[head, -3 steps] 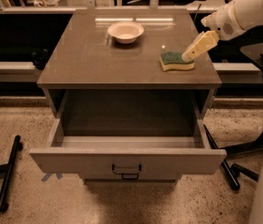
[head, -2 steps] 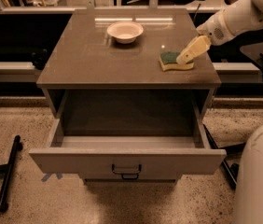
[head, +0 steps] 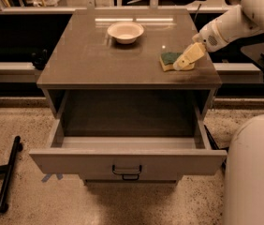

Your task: Place sponge into top drawer

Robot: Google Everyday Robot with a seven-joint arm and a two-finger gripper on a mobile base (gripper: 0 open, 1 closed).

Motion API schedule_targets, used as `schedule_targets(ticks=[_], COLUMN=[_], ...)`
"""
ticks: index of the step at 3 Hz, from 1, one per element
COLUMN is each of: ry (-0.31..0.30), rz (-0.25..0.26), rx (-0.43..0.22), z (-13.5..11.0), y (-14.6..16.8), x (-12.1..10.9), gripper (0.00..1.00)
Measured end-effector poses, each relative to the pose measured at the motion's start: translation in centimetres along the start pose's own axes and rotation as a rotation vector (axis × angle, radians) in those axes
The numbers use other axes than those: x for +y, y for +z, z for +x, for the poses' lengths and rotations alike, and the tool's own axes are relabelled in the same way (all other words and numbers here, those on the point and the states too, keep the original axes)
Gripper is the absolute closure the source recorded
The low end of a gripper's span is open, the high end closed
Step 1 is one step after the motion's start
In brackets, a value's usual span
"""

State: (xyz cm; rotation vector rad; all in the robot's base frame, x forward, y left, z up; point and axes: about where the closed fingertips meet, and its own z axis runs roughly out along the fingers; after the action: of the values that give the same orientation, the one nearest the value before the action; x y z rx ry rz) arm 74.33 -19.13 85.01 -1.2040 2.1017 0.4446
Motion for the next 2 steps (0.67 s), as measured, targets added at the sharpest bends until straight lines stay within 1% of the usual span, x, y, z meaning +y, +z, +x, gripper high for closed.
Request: schedule_targets(ticks=[1, 2], ry=[-0.004, -0.007], rz=[-0.006, -0.006], rx=[0.032, 0.059], z=[0.39, 0.76], y=[1.17, 1.97], x=[-0.1, -0.1], gripper=[0.0, 0.18])
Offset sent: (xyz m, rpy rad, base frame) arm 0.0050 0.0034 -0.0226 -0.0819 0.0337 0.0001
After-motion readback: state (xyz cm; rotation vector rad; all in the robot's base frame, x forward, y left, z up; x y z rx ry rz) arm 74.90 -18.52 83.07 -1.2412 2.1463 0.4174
